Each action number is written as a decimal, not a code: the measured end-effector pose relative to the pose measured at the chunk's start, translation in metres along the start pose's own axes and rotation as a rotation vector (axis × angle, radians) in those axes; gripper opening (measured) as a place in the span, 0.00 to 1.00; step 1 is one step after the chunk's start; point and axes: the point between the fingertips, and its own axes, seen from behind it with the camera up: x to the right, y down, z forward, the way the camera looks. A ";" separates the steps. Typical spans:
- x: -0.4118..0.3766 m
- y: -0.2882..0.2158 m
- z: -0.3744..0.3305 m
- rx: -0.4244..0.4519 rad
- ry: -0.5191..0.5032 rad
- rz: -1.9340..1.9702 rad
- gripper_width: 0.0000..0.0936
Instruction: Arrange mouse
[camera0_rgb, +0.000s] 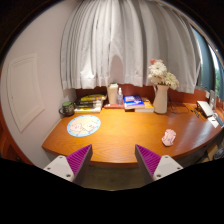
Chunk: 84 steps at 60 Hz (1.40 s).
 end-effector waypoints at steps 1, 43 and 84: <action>0.006 0.009 0.002 -0.012 0.006 0.004 0.92; 0.276 0.074 0.139 -0.218 0.171 0.076 0.90; 0.273 0.028 0.238 -0.243 0.116 0.026 0.53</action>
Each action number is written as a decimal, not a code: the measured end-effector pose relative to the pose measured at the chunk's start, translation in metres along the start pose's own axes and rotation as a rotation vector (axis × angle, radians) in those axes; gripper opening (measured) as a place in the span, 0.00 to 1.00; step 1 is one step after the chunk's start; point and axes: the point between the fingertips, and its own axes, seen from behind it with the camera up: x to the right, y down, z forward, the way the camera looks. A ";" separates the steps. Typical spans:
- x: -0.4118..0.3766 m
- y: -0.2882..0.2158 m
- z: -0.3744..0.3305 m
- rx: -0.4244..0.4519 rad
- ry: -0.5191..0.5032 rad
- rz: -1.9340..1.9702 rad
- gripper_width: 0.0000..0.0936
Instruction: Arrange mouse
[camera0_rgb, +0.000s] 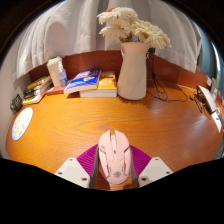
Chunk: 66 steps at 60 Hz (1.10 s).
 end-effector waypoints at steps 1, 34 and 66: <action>0.000 0.000 0.000 -0.002 0.004 0.001 0.52; -0.081 -0.233 -0.128 0.300 0.165 0.098 0.43; -0.423 -0.160 -0.010 0.129 -0.075 0.008 0.43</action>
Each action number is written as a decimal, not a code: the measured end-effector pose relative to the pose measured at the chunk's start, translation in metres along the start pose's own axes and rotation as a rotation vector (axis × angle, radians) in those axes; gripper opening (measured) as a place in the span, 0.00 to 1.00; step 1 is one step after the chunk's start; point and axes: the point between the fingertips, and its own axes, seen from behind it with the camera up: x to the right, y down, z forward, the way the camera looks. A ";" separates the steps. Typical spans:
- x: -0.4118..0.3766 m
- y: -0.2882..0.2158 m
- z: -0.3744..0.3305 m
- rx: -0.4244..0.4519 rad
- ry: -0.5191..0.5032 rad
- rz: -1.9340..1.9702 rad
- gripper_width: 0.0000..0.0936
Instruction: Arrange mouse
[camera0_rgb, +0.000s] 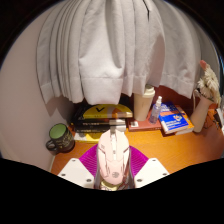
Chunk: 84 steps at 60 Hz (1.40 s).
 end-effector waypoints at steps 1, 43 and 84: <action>-0.005 0.011 0.006 -0.019 -0.003 0.000 0.43; -0.024 0.059 0.010 -0.137 -0.031 -0.047 0.92; 0.127 -0.095 -0.186 0.144 -0.025 -0.040 0.91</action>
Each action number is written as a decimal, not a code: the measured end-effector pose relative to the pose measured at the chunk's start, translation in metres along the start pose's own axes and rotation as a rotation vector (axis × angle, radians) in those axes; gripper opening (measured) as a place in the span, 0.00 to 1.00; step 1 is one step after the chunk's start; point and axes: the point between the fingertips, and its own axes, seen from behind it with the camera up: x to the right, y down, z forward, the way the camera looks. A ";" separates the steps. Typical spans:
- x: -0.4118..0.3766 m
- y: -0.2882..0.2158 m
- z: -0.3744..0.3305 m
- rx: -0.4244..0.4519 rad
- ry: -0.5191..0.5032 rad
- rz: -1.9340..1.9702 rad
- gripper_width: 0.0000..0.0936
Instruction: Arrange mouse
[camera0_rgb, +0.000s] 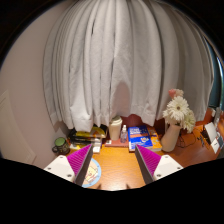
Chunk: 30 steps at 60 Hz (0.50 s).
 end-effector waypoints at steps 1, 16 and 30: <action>0.004 0.000 -0.001 0.000 0.002 0.004 0.91; 0.036 0.010 -0.011 0.002 0.031 0.044 0.91; 0.045 0.022 -0.014 -0.014 0.050 0.059 0.91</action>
